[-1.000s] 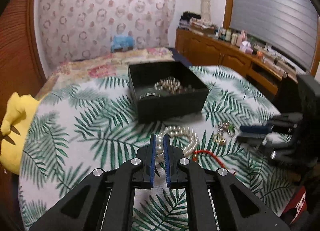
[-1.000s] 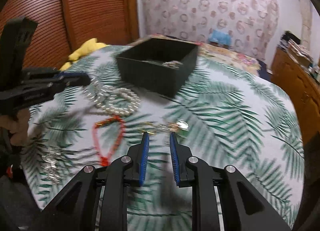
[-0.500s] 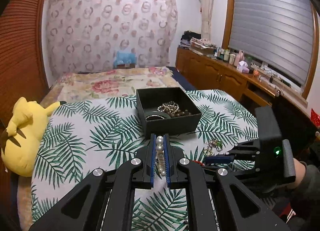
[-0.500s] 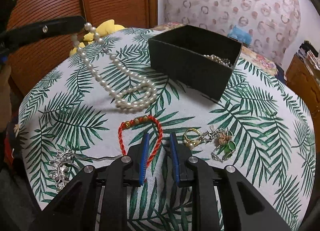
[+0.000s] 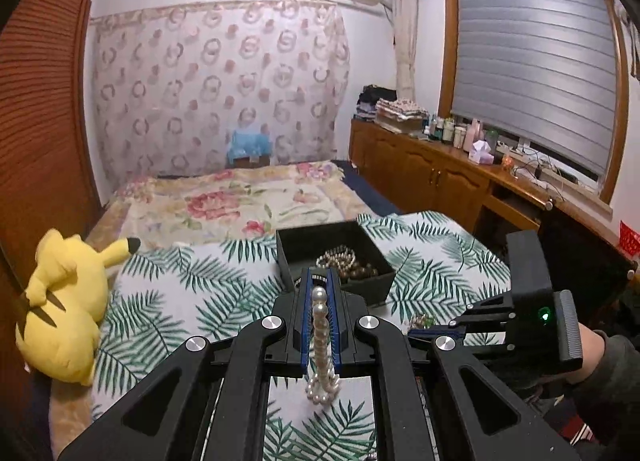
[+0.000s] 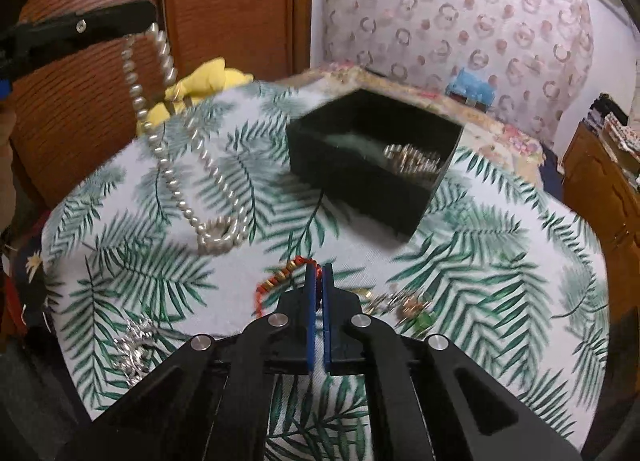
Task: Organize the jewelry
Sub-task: 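Grasp and lift the pearl necklace with the left tool while the right tool grasps the red bead bracelet, then carry the pearl necklace and red bracelet over the black box and open both tools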
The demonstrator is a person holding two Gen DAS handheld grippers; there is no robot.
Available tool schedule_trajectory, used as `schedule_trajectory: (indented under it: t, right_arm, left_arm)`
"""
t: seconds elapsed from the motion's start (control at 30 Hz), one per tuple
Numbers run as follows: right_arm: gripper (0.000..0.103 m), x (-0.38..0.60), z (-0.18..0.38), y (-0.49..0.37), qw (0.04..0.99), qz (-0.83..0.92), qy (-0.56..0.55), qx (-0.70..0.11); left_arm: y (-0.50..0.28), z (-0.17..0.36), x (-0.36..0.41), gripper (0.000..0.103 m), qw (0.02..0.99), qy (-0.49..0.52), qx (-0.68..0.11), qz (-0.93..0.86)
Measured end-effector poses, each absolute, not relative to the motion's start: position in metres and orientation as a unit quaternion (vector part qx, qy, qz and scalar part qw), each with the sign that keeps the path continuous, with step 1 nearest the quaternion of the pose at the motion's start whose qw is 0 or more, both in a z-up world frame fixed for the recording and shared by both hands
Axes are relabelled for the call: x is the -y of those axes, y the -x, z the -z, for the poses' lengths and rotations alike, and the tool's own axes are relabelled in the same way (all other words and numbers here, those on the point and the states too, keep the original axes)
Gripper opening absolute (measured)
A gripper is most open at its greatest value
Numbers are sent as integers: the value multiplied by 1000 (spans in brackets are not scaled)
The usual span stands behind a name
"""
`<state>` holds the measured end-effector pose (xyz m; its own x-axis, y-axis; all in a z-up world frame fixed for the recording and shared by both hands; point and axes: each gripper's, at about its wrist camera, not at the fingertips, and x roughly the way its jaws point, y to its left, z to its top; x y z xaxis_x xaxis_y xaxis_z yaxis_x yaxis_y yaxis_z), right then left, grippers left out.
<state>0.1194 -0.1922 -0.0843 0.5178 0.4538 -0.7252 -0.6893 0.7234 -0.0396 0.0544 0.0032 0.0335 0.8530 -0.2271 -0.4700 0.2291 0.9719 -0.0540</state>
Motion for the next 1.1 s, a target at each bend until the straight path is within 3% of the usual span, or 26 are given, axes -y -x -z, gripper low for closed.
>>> schedule_trajectory:
  t: [0.57, 1.1]
  right_arm:
    - [3, 211, 42, -148, 874, -338, 132, -323]
    - [3, 215, -7, -196, 879, -353, 121, -296]
  left_arm:
    - [-82, -59, 4, 6, 965, -8, -231, 122]
    - [-132, -127, 23, 6, 972, -18, -183, 147]
